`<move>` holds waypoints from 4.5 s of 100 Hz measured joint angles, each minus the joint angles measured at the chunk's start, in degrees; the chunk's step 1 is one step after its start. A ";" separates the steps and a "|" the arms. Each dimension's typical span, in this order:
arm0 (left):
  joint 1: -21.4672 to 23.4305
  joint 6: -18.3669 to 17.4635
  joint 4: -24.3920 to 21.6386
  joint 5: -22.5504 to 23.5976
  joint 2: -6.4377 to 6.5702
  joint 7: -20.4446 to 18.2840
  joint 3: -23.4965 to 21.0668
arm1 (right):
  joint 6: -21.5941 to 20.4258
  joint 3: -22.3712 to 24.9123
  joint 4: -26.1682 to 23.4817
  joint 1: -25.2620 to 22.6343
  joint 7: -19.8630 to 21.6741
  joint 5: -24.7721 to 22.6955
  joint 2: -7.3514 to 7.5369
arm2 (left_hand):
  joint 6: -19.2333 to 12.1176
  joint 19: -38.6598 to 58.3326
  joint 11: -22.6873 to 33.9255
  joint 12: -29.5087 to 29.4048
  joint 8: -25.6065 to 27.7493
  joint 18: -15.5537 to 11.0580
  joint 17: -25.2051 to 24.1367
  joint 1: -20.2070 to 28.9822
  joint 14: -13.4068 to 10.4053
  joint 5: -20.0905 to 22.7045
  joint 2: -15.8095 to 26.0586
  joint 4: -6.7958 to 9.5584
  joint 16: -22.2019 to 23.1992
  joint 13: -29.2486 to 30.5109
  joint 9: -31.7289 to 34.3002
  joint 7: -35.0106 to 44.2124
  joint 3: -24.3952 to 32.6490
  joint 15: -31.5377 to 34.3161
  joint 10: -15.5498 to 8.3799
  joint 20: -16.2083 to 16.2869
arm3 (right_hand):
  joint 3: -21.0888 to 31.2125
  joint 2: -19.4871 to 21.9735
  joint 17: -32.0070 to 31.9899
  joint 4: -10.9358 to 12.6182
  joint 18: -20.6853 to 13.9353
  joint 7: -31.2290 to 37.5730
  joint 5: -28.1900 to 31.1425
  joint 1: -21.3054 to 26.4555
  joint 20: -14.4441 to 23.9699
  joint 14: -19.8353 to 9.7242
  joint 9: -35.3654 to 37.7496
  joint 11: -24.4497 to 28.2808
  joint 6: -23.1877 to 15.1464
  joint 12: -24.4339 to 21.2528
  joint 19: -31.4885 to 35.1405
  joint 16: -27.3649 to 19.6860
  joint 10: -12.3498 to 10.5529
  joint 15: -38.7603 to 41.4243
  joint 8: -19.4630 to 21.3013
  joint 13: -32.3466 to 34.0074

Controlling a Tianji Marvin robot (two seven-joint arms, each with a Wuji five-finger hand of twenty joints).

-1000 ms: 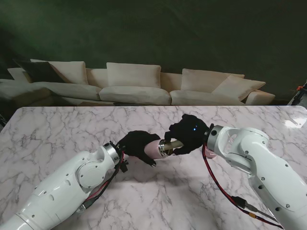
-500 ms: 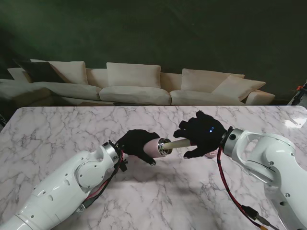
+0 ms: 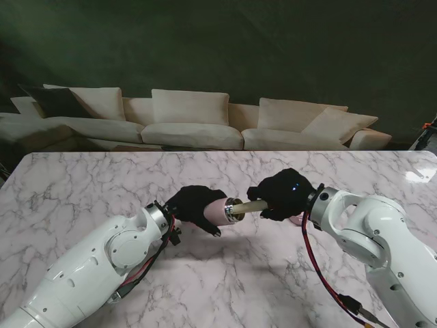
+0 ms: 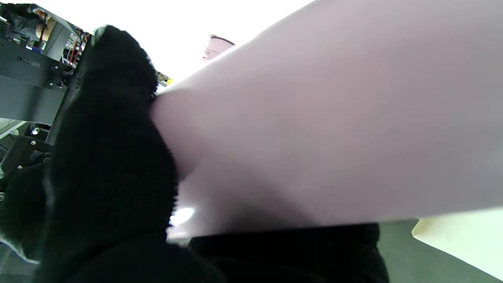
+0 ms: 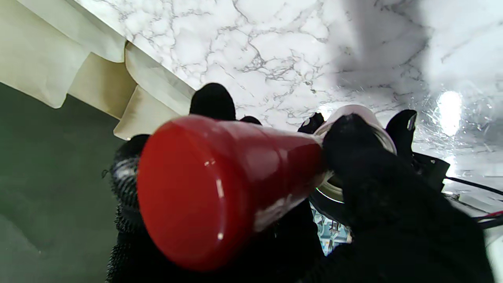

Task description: Clean the thermos with cup brush

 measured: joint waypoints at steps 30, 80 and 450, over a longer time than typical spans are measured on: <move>-0.09 0.11 -0.04 -0.18 0.05 -0.37 0.20 | 0.89 -4.82 2.67 4.06 0.12 0.32 -0.04 | 0.00 0.01 0.00 0.00 -0.01 0.00 0.00 0.00 0.00 -0.01 0.00 0.00 0.00 0.00 0.00 -0.11 0.00 0.00 0.00 0.00 | -0.08 -1.55 7.05 -0.89 -1.42 2.85 2.23 -0.03 1.26 -1.25 5.11 7.76 0.29 7.19 8.36 2.52 -0.40 13.79 0.80 1.97; -0.12 0.24 -0.65 -0.10 -0.07 -0.43 -0.19 | 0.72 -1.47 0.33 1.32 0.24 0.02 -0.77 | 0.00 0.07 -0.02 -0.04 -0.01 -0.17 0.02 0.01 -0.25 -0.44 0.03 0.00 -0.02 0.00 -0.07 -0.41 0.40 0.00 0.00 0.01 | -0.13 -1.59 8.54 -2.01 -2.41 4.44 3.40 -0.04 1.32 -2.15 5.12 8.78 1.41 8.23 11.23 2.99 -1.05 18.40 1.47 2.06; -0.50 1.07 -0.42 0.75 -0.07 0.00 -0.55 | 5.87 1.94 -2.57 -2.87 2.02 5.77 -1.12 | 1.37 1.40 0.61 -0.04 -0.01 -0.16 0.59 0.03 -0.28 -0.51 0.03 -0.45 -0.11 0.65 -0.07 -0.41 0.95 0.32 0.91 0.12 | -0.06 -1.57 10.81 -2.05 -3.35 6.58 6.39 0.01 4.67 -3.07 9.49 14.18 4.15 16.87 17.19 6.50 -0.90 27.18 7.43 3.21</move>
